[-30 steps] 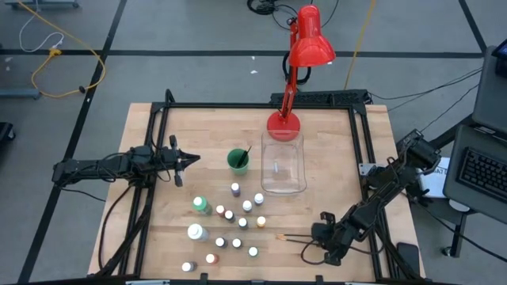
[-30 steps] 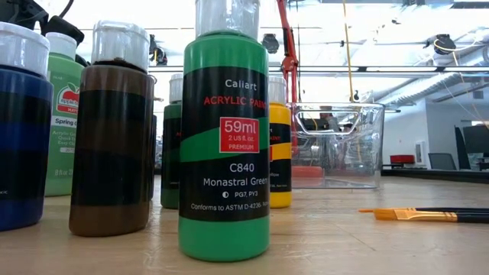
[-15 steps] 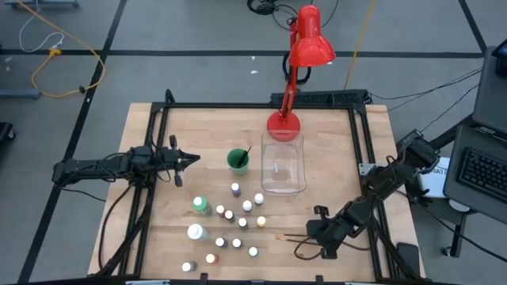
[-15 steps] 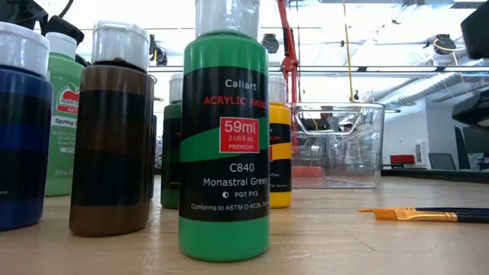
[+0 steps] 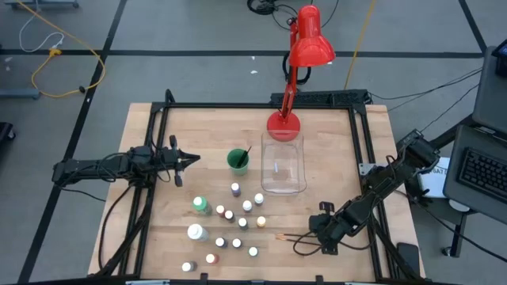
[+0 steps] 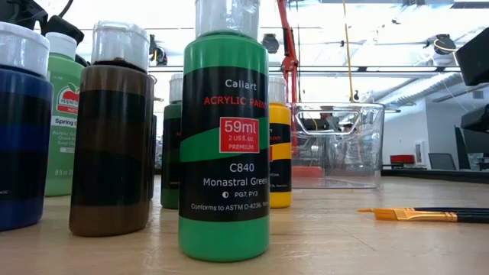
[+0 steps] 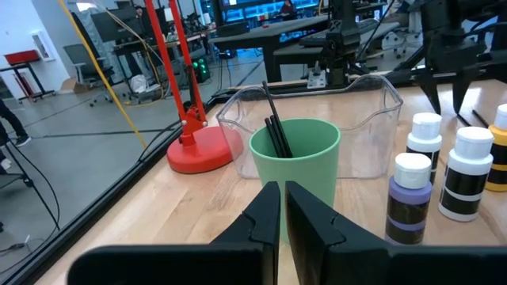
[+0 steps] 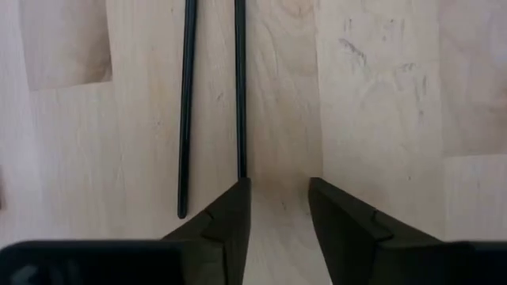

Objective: Pick & Place Paint Supplies
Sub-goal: Put the top yellow paintbrush into the green cup

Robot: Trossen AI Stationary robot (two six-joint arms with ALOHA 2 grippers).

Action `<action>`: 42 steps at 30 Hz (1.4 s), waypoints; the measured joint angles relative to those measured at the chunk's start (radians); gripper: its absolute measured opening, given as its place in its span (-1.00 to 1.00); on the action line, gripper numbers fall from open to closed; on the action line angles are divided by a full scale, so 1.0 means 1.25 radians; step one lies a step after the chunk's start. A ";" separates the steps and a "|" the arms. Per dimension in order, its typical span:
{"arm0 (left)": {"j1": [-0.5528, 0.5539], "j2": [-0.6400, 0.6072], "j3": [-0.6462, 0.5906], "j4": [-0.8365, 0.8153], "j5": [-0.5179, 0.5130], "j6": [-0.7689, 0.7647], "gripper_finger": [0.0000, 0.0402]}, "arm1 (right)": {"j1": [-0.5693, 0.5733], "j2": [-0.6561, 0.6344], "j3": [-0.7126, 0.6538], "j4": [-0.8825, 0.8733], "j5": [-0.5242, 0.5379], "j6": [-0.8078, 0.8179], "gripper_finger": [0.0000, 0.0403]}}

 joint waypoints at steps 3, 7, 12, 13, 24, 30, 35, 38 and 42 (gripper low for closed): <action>0.000 0.000 0.000 0.000 0.000 -0.001 -0.87 | 0.000 0.000 0.000 0.013 -0.010 -0.005 -0.36; 0.000 0.000 0.000 0.000 0.000 0.001 -0.87 | -0.001 0.000 0.000 0.025 -0.033 -0.005 -0.36; 0.000 0.000 0.000 0.000 0.000 0.001 -0.87 | -0.007 -0.011 0.000 0.047 -0.038 -0.006 -0.36; 0.000 0.000 0.000 0.000 0.000 0.000 -0.87 | -0.009 -0.011 0.000 0.053 -0.037 -0.008 -0.36; 0.000 0.000 0.000 -0.003 0.000 0.001 -0.87 | -0.009 0.032 0.002 0.084 -0.031 -0.028 -0.46; 0.000 0.000 0.000 -0.003 0.000 0.001 -0.87 | -0.008 0.078 0.004 0.062 -0.030 -0.032 -0.58; 0.000 0.000 0.000 -0.003 0.000 0.001 -0.87 | -0.009 0.114 0.003 -0.005 -0.038 -0.003 -0.61; 0.000 0.000 0.000 -0.003 0.000 0.001 -0.87 | -0.005 0.121 0.003 -0.079 0.019 0.028 -0.62; 0.000 0.000 0.000 -0.003 -0.006 0.001 -0.87 | -0.017 0.121 0.004 -0.119 0.056 0.025 -0.62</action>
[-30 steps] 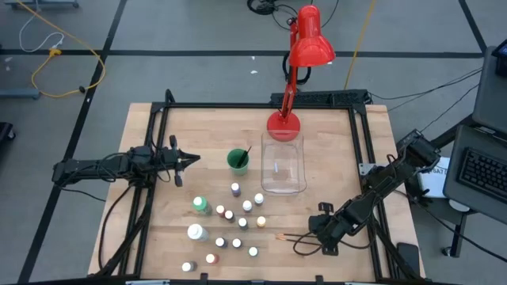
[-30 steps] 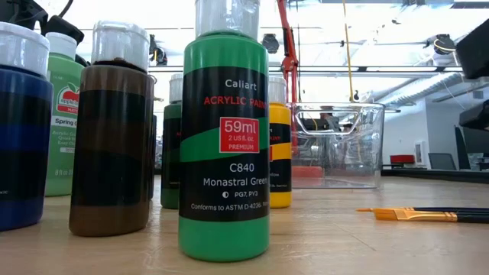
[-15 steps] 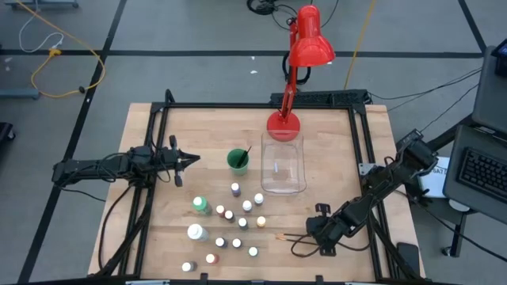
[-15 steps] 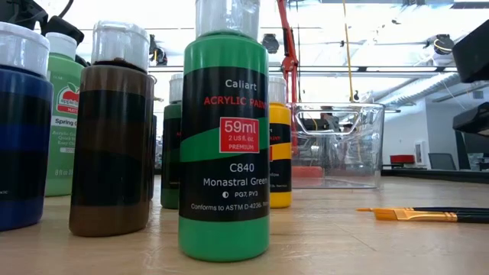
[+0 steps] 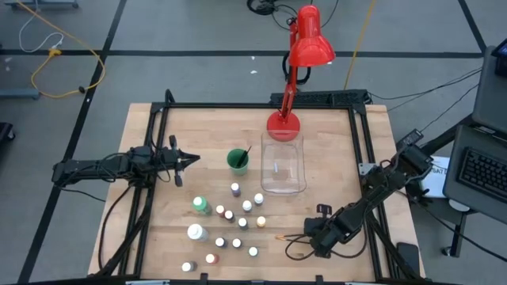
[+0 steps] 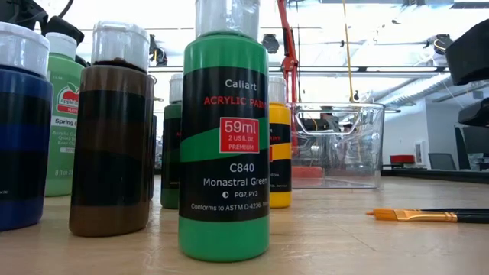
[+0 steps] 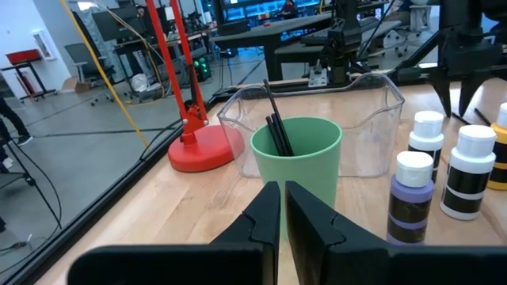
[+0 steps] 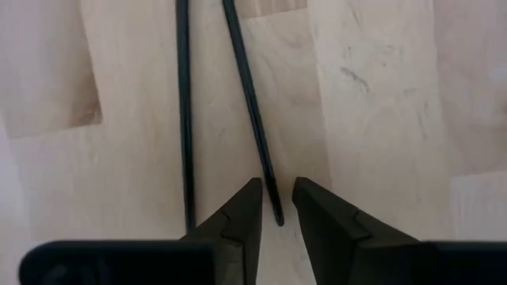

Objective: Pick & Place Paint Supplies
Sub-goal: Put the top yellow paintbrush into the green cup

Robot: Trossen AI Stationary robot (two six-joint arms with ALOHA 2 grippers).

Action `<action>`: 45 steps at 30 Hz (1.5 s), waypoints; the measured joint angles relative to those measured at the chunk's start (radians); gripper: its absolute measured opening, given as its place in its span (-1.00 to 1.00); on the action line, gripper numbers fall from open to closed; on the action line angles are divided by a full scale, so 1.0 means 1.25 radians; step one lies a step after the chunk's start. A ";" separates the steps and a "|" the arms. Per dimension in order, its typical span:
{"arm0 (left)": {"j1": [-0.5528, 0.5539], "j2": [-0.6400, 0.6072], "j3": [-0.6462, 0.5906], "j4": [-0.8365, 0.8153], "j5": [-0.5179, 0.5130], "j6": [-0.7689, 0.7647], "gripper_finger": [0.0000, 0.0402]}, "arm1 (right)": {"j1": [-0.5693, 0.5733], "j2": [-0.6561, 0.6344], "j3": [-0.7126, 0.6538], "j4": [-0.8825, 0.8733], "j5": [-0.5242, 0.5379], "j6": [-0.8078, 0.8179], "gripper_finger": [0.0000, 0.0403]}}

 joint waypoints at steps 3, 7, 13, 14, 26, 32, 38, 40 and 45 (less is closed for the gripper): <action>0.000 0.000 0.000 0.001 -0.001 0.000 -0.87 | -0.019 0.000 0.000 -0.009 0.006 -0.037 -0.62; 0.000 0.000 0.000 0.000 -0.001 0.001 -0.87 | -0.043 0.000 -0.001 -0.014 0.004 -0.070 -0.65; 0.000 0.000 0.000 0.000 -0.001 0.002 -0.87 | -0.063 -0.001 -0.004 -0.001 -0.036 -0.096 -0.94; 0.000 0.000 0.000 0.000 -0.001 0.002 -0.87 | -0.066 -0.001 -0.004 0.004 -0.044 -0.099 -0.96; 0.000 0.000 0.000 0.000 -0.001 0.001 -0.87 | -0.058 -0.013 0.137 -0.003 0.010 -0.259 -1.00; 0.000 0.006 0.000 -0.007 0.001 -0.007 -0.87 | -0.055 -0.026 0.246 -0.004 0.133 -0.381 -1.00; 0.000 0.009 0.000 -0.009 0.000 -0.009 -0.87 | -0.056 -0.031 0.320 -0.061 0.215 -0.449 -1.00; 0.000 0.009 0.000 -0.009 0.000 -0.008 -0.87 | -0.058 -0.031 0.344 -0.070 0.274 -0.488 -1.00; 0.000 0.009 0.000 -0.010 0.000 -0.009 -0.87 | -0.130 -0.053 0.414 -0.009 0.414 -0.734 -1.00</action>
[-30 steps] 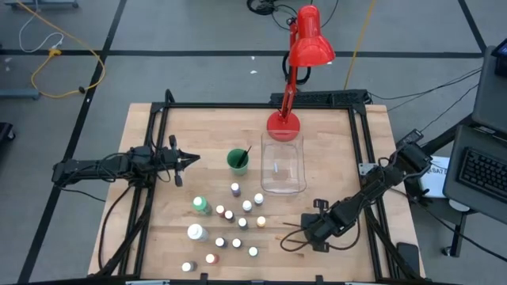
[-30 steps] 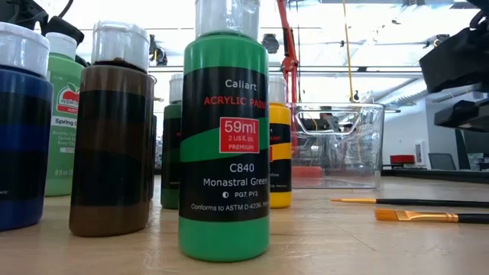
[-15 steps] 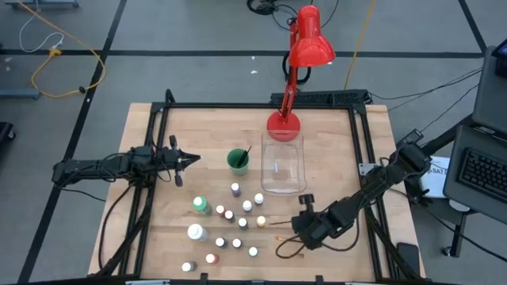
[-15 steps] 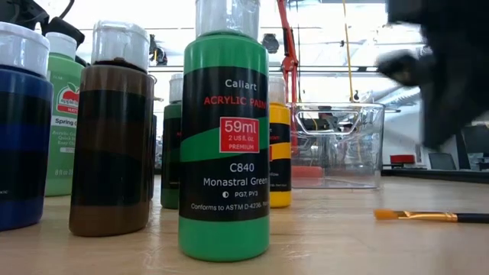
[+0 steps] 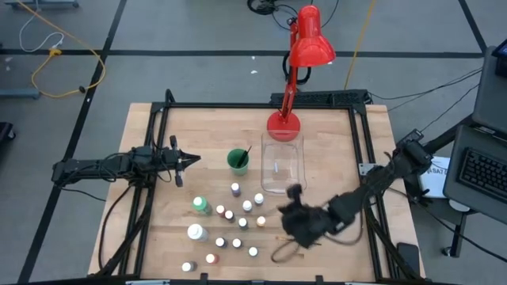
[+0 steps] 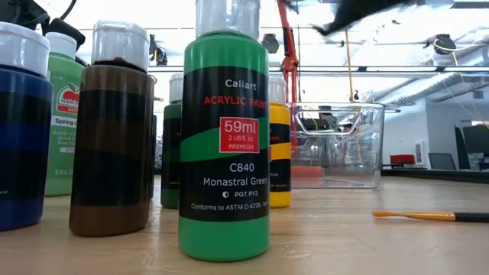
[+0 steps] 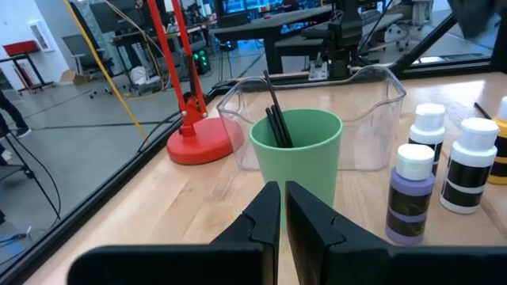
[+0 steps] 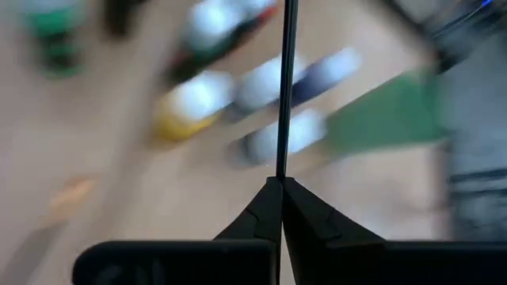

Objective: Pick & Place Paint Supplies
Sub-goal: Put the top yellow paintbrush into the green cup

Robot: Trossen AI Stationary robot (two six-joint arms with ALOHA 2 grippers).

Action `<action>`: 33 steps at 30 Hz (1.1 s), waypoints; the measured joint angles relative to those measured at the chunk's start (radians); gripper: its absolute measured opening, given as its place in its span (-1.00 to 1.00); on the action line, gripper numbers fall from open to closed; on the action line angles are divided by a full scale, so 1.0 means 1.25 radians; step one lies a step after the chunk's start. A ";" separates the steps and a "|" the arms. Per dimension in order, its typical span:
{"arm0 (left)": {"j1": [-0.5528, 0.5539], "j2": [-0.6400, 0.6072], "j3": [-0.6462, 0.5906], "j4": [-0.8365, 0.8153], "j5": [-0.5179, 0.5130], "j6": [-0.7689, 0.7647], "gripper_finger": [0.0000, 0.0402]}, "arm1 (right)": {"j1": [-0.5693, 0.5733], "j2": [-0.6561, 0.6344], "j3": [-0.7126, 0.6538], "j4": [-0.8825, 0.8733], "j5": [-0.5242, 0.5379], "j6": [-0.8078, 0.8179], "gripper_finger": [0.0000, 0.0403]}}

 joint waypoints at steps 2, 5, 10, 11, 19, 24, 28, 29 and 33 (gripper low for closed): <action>0.000 0.000 0.000 -0.004 0.000 0.003 -0.87 | -0.046 0.004 0.054 0.024 0.019 -0.150 -1.00; 0.000 0.000 0.000 -0.018 -0.001 0.012 -0.87 | -0.108 0.011 0.150 0.075 0.082 -0.371 -1.00; 0.000 0.000 0.000 -0.025 0.000 0.015 -0.87 | -0.218 0.030 0.212 0.140 0.177 -0.661 -1.00; 0.000 0.000 0.000 -0.025 0.000 0.014 -0.87 | -0.241 0.030 0.210 0.166 0.185 -0.709 -1.00; 0.000 0.000 0.000 -0.026 0.000 0.006 -0.87 | -0.373 0.043 0.205 0.212 0.241 -1.066 -1.00; 0.000 0.000 0.000 -0.027 0.000 0.002 -0.87 | -0.391 0.077 0.204 0.220 0.274 -1.204 -1.00; 0.000 0.000 0.000 -0.027 0.000 -0.001 -0.87 | -0.385 0.091 0.162 0.228 0.271 -1.340 -1.00; 0.000 0.000 0.000 -0.028 0.000 -0.001 -0.87 | -0.383 0.095 0.147 0.244 0.272 -1.370 -1.00; 0.000 0.000 0.000 -0.028 -0.001 -0.004 -0.87 | -0.380 0.100 0.066 0.429 0.270 -1.495 -1.00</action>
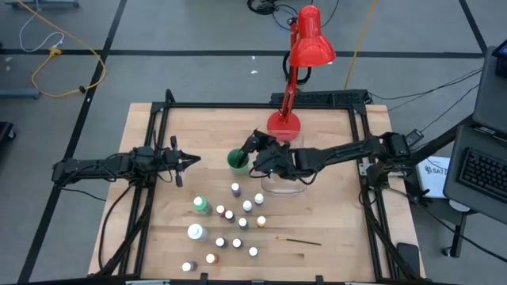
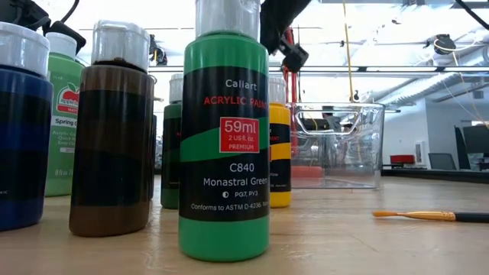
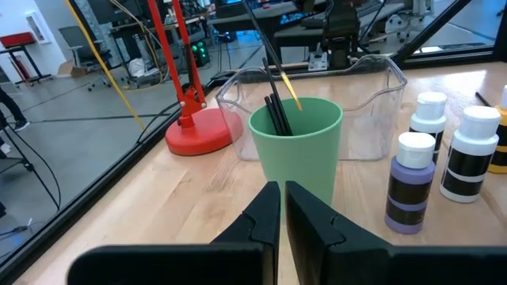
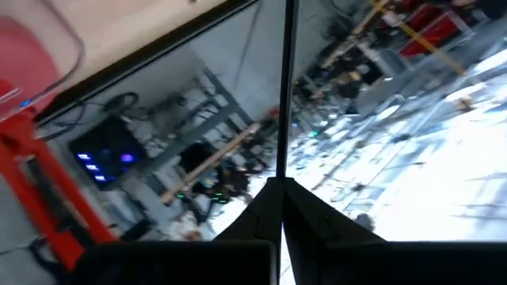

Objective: Pick & Place Paint Supplies
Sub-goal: Put the top yellow paintbrush into the green cup

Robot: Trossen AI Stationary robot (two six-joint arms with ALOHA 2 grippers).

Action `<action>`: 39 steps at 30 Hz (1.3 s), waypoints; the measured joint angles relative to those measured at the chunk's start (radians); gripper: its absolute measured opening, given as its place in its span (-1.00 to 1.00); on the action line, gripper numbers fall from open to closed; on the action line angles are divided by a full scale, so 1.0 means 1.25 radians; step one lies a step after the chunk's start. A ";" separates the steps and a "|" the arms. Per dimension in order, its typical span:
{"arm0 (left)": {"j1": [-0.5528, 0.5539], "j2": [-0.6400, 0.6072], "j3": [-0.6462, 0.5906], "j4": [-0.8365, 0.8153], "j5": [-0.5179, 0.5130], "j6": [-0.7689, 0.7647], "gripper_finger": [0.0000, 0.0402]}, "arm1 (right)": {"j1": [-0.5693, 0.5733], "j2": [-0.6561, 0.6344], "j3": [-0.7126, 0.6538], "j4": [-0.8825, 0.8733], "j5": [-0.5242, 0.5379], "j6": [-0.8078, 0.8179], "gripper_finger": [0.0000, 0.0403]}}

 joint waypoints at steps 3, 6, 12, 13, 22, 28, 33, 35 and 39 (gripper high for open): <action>0.000 0.000 0.000 0.000 0.000 0.000 -0.87 | 0.000 -0.001 -0.064 0.166 -0.001 -0.122 -1.00; 0.000 0.000 0.000 0.000 0.000 -0.002 -0.87 | 0.000 -0.001 -0.093 0.200 -0.003 -0.146 -1.00; 0.000 0.000 0.000 0.000 0.000 -0.005 -0.87 | 0.000 -0.001 -0.139 0.206 -0.061 -0.168 -1.00; 0.000 0.000 0.000 0.001 0.000 -0.005 -0.87 | -0.001 -0.001 -0.146 0.209 -0.072 -0.168 -1.00; 0.000 0.000 0.000 0.002 0.000 -0.005 -0.87 | -0.017 -0.001 -0.213 0.270 -0.155 -0.169 -1.00; 0.000 0.000 0.000 0.006 -0.001 0.005 -0.87 | -0.018 -0.001 -0.227 0.270 -0.191 -0.165 -1.00; 0.000 0.000 0.000 0.010 -0.001 0.013 -0.87 | -0.018 -0.001 -0.229 0.270 -0.193 -0.130 -0.92; 0.000 0.000 0.000 0.011 -0.001 0.013 -0.87 | -0.018 -0.001 -0.229 0.269 -0.204 -0.110 -0.85; 0.000 0.000 0.000 0.012 -0.001 0.015 -0.87 | -0.015 -0.001 -0.229 0.270 -0.213 -0.085 -0.67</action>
